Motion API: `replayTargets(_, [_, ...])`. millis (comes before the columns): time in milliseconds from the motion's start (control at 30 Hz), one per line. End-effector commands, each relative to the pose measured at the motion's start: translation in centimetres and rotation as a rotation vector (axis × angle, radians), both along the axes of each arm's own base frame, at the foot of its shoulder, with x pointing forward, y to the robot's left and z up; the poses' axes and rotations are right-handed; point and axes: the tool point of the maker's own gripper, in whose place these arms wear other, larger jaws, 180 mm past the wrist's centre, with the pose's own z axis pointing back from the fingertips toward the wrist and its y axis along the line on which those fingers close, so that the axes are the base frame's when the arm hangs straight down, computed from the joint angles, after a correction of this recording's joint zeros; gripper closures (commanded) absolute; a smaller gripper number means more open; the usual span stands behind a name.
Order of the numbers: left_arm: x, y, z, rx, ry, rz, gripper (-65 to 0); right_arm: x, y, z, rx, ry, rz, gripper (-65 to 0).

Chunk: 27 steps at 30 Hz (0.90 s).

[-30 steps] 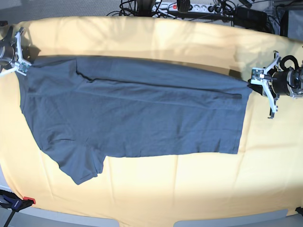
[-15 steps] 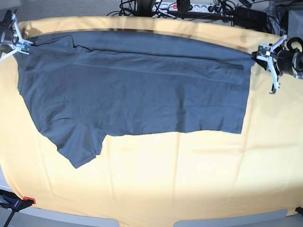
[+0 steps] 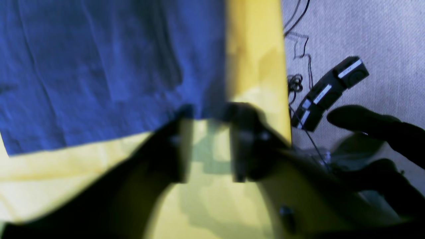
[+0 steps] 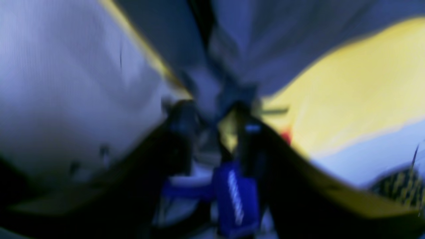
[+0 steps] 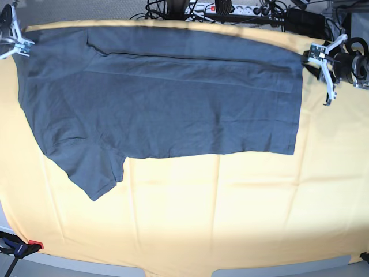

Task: Fold the T-shirt properly
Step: 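Release the fold and pull the shirt back toward the arms with both grippers, then move both grippers to the hem edge of the shirt and grasp it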

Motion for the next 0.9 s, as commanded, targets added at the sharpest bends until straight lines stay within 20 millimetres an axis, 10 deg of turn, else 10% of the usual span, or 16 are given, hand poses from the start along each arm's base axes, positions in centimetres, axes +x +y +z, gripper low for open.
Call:
replayTargets(0, [0.6,0.4,0.9,0.007,-0.007,0.023,-31.6,0.9,0.4,0.7,0.000,-0.014,0.024,-30.3])
replayTargets(300, [1.3,0.1,1.9,0.076,0.021,0.187,-40.5,6.1,2.9,4.3,0.024,-0.256,0.043,-30.4])
replayTargets(600, [13.3,-0.1,4.9,-0.189,-0.158,0.707,-37.3,11.4,1.7,9.3,0.011,-0.531,-0.007,-30.4])
replayTargets(867, [21.5,4.7,0.0,-0.389,-0.086,1.164,-37.2,10.6,2.0,8.6,0.049,-0.546,-0.052,-30.4])
